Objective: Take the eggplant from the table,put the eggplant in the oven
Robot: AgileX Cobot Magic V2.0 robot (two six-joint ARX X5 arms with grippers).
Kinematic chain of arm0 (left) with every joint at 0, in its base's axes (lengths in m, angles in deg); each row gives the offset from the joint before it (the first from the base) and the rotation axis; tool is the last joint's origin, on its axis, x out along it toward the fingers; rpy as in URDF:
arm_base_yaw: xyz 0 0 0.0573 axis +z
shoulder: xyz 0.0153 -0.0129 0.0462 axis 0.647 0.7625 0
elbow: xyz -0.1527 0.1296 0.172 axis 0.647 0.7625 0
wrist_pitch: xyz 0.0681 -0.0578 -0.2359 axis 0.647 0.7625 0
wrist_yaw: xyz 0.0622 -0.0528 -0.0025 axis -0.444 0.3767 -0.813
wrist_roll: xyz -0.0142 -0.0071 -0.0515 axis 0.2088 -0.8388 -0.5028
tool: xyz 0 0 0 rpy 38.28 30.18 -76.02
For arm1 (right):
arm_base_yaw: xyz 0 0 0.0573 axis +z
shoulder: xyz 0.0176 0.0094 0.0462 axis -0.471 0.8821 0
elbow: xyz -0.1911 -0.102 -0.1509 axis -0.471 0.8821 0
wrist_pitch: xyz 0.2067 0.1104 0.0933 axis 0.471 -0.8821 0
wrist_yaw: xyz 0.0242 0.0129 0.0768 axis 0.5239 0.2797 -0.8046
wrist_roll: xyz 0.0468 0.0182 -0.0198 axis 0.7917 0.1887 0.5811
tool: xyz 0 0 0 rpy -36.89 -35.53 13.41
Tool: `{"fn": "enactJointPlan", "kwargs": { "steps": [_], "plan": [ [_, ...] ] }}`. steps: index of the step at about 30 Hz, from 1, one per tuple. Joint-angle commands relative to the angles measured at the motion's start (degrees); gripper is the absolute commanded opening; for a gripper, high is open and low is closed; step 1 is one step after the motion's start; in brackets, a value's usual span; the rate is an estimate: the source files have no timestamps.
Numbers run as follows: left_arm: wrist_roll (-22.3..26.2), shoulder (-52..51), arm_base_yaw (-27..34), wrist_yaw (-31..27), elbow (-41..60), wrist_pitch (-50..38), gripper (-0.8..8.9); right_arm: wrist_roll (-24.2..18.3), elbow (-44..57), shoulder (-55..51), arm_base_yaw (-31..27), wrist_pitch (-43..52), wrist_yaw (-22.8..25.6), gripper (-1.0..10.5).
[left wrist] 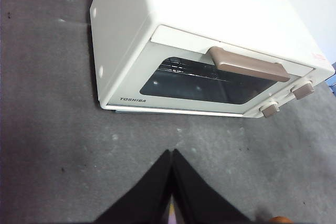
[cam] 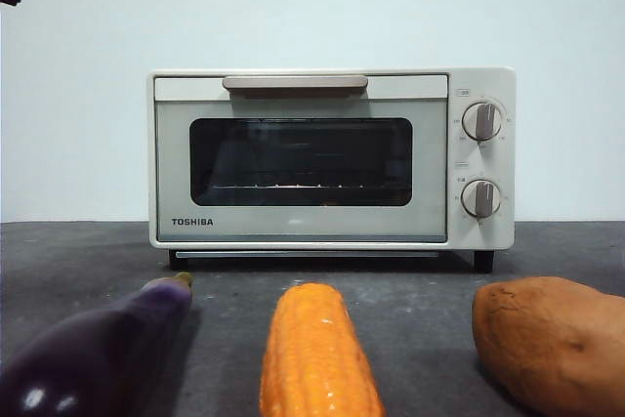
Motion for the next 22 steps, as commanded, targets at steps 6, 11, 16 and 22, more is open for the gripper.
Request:
{"fn": "enactJointPlan", "kwargs": {
  "steps": [6,11,16,22],
  "plan": [
    [1.84,0.39,-0.15,0.26,-1.27,-0.66,0.06,5.64,-1.27,11.72,18.91,7.82,16.68,4.0],
    [1.90,0.55,-0.15,0.24,-1.27,-0.68,0.06,5.64,-5.03,21.40,26.16,6.91,22.47,4.0],
    [2.49,0.55,-0.15,0.24,-1.27,-0.66,0.06,4.59,-13.62,32.48,32.30,-3.98,30.56,4.0],
    [3.37,0.55,-0.15,0.13,-1.27,-0.63,0.06,3.78,-23.91,51.12,38.49,-12.50,36.59,4.0]
  ]
}}
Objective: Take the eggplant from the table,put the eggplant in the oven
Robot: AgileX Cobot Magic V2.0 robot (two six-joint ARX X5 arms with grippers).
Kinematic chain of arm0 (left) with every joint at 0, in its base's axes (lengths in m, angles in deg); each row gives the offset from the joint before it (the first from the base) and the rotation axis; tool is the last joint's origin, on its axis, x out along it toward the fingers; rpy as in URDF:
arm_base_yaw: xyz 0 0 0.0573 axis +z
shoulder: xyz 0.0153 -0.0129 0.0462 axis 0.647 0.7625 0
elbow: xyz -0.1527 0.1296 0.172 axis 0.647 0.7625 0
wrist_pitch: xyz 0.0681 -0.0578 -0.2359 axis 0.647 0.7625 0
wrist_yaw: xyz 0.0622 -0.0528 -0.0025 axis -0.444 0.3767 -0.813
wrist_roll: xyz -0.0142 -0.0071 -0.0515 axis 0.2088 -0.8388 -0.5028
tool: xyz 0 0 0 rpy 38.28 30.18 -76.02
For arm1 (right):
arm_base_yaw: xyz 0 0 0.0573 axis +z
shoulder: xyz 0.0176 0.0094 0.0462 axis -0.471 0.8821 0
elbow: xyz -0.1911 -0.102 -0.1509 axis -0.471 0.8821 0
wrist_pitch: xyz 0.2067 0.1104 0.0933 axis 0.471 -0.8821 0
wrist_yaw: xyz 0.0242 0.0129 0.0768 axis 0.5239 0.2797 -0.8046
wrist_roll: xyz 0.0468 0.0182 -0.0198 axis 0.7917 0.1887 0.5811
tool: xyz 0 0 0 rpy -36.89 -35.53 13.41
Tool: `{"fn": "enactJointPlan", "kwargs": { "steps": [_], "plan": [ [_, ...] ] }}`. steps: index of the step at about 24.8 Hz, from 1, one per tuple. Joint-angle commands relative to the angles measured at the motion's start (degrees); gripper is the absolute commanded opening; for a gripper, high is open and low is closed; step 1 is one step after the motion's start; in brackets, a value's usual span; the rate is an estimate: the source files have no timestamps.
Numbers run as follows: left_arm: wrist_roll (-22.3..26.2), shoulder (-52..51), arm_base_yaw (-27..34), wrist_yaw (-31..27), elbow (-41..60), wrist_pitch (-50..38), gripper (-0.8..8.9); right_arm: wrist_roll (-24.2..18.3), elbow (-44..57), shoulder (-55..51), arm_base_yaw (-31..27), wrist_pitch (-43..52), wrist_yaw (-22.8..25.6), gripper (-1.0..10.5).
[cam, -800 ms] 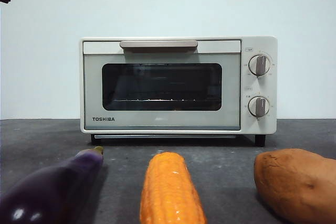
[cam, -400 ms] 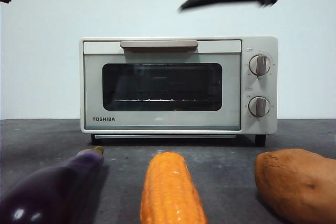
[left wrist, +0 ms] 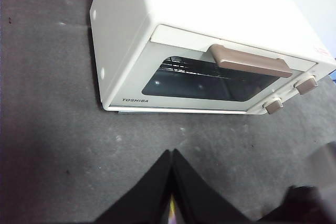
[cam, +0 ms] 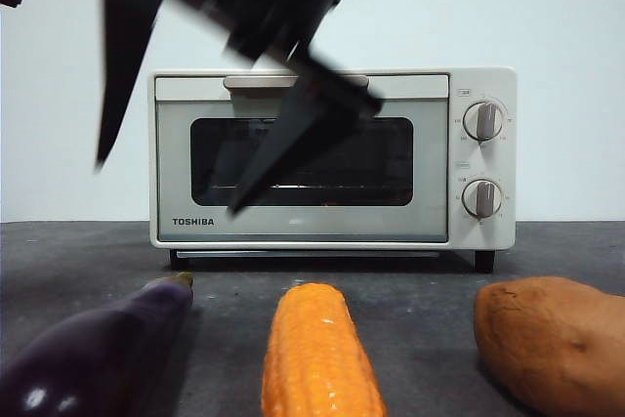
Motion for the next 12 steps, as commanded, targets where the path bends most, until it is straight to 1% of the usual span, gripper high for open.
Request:
{"fn": "enactJointPlan", "kwargs": {
  "steps": [1,7,9,12],
  "plan": [
    [1.25,0.37,-0.09,0.15,-1.27,-0.63,0.06,-0.90,-3.04,6.36,2.16,-0.09,0.13,4.0],
    [1.46,0.37,-0.09,0.11,-1.27,-0.66,0.06,-1.01,-8.59,16.96,3.34,0.11,0.26,3.9],
    [1.68,0.37,-0.09,0.11,-1.27,-0.66,0.06,-0.92,-9.18,18.05,3.34,0.15,0.28,3.3],
    [2.43,0.37,-0.09,0.07,-1.27,-0.66,0.06,0.22,-9.18,18.05,3.34,0.11,0.26,1.9]
  ]
}}
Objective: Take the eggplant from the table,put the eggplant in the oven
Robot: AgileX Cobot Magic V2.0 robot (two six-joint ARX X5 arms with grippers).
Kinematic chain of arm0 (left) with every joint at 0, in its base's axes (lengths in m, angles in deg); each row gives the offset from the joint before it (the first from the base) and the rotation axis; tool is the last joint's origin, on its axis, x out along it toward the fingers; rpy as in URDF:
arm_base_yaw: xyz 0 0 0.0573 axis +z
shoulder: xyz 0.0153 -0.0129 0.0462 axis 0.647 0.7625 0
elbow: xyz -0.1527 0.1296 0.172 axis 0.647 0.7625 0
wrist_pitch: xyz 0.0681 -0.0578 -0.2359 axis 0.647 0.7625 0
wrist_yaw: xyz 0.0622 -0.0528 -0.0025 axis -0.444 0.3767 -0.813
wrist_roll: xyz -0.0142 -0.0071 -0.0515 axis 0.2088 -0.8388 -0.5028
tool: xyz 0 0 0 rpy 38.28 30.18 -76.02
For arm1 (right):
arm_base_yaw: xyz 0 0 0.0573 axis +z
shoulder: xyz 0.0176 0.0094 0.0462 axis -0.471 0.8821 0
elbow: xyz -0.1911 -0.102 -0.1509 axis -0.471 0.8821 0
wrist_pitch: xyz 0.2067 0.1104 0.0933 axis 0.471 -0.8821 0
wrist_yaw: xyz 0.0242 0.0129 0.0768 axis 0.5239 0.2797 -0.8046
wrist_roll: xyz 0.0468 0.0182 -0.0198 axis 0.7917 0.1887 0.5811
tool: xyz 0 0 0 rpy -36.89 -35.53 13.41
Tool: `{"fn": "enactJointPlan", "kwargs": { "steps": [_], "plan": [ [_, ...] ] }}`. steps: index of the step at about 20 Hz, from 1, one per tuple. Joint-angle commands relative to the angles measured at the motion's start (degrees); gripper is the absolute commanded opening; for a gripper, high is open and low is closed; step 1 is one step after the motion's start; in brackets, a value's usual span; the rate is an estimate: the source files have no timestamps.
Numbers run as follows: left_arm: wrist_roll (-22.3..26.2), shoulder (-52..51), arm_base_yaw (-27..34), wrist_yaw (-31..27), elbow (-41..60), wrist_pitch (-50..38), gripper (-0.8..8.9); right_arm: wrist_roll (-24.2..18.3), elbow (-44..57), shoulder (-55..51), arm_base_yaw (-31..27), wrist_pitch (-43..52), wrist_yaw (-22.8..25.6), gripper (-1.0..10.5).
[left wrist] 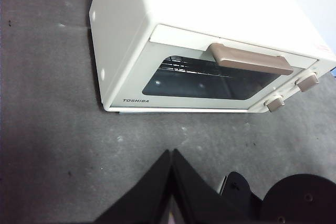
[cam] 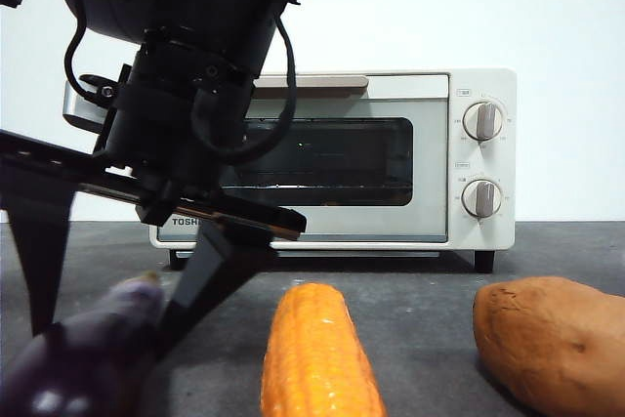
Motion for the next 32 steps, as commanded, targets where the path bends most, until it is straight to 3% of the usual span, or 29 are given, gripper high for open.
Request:
{"fn": "enactJointPlan", "kwargs": {
  "steps": [1,3,5,8,11,14,18,21,28,32],
  "plan": [
    [1.40,0.33,-0.09,0.09,-1.27,-0.66,0.06,0.70,-1.44,1.09,0.81,0.26,0.04,1.6],
    [1.60,0.33,-0.09,0.07,-1.27,-0.72,0.06,0.61,-1.46,-0.17,0.76,0.00,-0.35,1.5],
    [1.62,0.33,-0.07,-0.57,-1.31,-1.42,0.06,-2.32,-1.53,-2.99,0.76,-1.38,-2.60,1.5],
    [1.57,0.39,0.02,-0.72,-1.73,-2.49,0.06,-9.35,-1.84,-9.53,0.83,-7.41,-7.41,1.5],
    [1.18,1.68,-0.44,-0.66,-2.69,-2.93,0.06,-16.96,-1.84,-17.99,1.14,-13.40,-8.26,1.5],
    [1.40,4.98,-3.50,-0.59,-5.66,-2.67,0.06,-23.98,-1.81,-26.82,1.25,-20.68,-6.58,1.5],
    [1.66,11.52,-9.40,-0.68,-10.80,-2.71,0.06,-30.14,-1.84,-36.02,1.25,-33.29,2.69,1.5],
    [3.43,18.58,-15.17,-0.76,-16.63,-0.55,0.06,-29.66,-1.81,-40.61,1.07,-38.84,7.58,1.5],
    [10.88,36.68,-23.78,-9.38,-35.67,8.28,0.06,-24.50,-1.79,-47.87,1.09,-46.07,8.09,1.5],
    [13.49,45.90,-26.36,-14.43,-43.23,10.62,0.06,-21.75,-1.79,-52.76,1.09,-46.05,11.32,1.5]
  ]
}}
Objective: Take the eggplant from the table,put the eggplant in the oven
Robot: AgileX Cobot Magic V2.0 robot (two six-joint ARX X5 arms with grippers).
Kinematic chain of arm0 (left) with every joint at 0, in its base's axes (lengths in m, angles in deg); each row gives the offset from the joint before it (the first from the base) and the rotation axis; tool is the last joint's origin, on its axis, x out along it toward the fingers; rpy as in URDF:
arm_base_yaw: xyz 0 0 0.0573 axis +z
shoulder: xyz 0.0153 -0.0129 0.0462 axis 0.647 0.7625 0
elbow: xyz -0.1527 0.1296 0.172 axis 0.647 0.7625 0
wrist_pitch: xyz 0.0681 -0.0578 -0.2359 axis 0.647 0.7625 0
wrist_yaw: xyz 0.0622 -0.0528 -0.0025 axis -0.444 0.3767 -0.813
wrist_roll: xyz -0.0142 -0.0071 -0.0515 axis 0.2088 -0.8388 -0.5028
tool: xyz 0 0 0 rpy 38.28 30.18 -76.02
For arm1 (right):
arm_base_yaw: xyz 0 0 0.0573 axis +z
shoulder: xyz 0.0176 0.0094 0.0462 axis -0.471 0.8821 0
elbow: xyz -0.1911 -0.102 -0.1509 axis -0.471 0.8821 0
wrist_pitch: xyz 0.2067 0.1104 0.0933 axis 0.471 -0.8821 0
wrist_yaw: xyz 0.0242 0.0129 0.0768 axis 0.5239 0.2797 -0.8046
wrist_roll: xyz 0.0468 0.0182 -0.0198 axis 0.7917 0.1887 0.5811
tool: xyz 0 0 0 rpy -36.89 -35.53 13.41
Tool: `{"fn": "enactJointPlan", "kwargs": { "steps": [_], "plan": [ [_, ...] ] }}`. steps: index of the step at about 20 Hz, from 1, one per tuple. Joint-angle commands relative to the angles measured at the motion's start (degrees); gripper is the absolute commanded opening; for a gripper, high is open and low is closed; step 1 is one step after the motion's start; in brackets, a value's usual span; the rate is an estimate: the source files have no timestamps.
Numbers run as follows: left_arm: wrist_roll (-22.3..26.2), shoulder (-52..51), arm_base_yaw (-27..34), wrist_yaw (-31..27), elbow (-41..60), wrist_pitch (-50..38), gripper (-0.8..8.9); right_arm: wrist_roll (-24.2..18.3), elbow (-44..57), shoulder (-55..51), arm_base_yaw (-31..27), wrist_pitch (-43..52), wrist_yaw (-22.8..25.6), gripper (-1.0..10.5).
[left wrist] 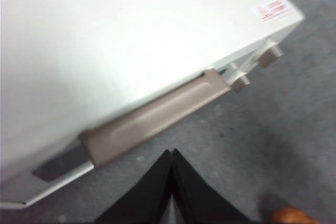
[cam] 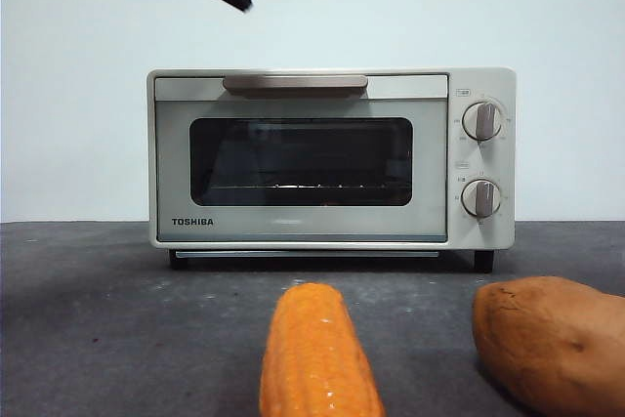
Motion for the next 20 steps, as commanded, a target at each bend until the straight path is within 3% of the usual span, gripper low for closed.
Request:
{"fn": "enactJointPlan", "kwargs": {
  "steps": [1,4,9,17,20],
  "plan": [
    [3.32,5.01,-1.51,-3.26,-3.52,0.07,0.06,2.89,-1.33,-1.90,0.63,-4.00,1.70,1.5],
    [5.70,9.27,-2.62,-8.74,-4.98,-0.85,0.06,4.33,-1.33,-5.03,0.63,-4.00,2.21,1.5],
    [7.04,12.72,-2.80,-10.29,-5.01,-0.55,0.06,5.14,-1.33,-7.39,0.63,-4.00,5.07,1.5],
    [7.32,12.74,-8.28,-5.40,-6.82,19.74,0.06,4.83,-1.33,-7.21,0.63,-4.00,12.50,1.5],
    [9.90,12.74,-11.21,-3.96,-6.88,26.10,0.06,4.76,-1.31,-7.21,0.63,-4.00,12.66,1.5]
  ]
}}
